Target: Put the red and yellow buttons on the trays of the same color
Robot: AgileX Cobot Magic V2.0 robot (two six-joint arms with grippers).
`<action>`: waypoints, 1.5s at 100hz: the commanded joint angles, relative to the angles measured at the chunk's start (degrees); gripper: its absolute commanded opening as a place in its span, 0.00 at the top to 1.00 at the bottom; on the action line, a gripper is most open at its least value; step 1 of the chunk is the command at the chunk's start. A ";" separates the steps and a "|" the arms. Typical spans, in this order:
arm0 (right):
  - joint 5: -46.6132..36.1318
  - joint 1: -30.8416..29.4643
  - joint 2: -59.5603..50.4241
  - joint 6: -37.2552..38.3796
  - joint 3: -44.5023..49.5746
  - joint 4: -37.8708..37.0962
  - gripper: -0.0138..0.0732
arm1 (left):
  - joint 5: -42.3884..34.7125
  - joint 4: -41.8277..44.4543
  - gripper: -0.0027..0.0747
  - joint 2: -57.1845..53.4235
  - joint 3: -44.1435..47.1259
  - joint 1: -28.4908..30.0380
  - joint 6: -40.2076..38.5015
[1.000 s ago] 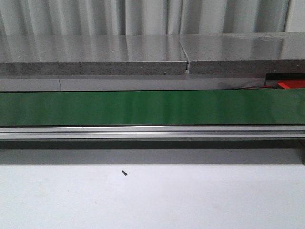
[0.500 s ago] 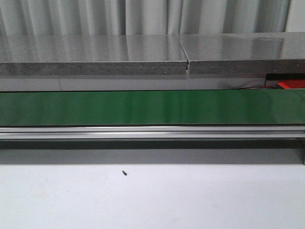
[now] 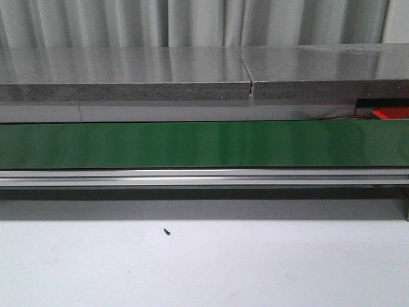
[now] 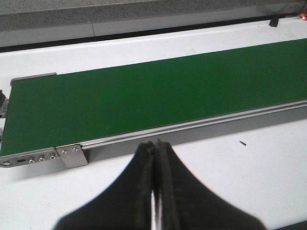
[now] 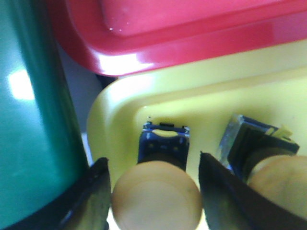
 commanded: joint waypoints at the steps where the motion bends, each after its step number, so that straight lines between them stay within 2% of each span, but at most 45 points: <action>1: -0.82 -0.36 -3.88 -0.08 -1.55 0.70 0.35 | -4.11 -0.62 0.99 0.20 -1.55 -0.50 -0.47; 42: -0.75 0.18 -14.54 -0.08 -1.55 1.14 0.37 | -4.11 -0.62 0.99 0.20 -1.55 -0.50 -0.47; 54: -0.81 2.26 -17.58 -0.29 -1.55 1.06 0.48 | -4.11 -0.62 0.99 0.20 -1.55 -0.50 -0.47; 68: -1.62 4.75 -20.57 -0.35 0.11 1.14 0.66 | -4.11 -0.62 0.99 0.20 -1.55 -0.50 -0.47; 80: -5.18 8.82 -24.28 -0.35 3.98 1.14 0.82 | -4.11 -0.62 0.99 0.20 -1.55 -0.50 -0.47; 92: -7.53 13.44 -27.96 -0.62 7.19 0.23 0.91 | -4.11 -0.62 0.99 0.20 -1.55 -0.50 -0.47; 123: -7.39 21.38 -35.34 -0.69 11.18 -0.66 0.92 | -4.11 -0.62 0.99 0.20 -1.55 -0.50 -0.47; 150: -9.38 26.31 -47.12 -1.95 18.55 -1.03 0.92 | -4.11 -0.62 0.99 0.20 -1.55 -0.50 -0.47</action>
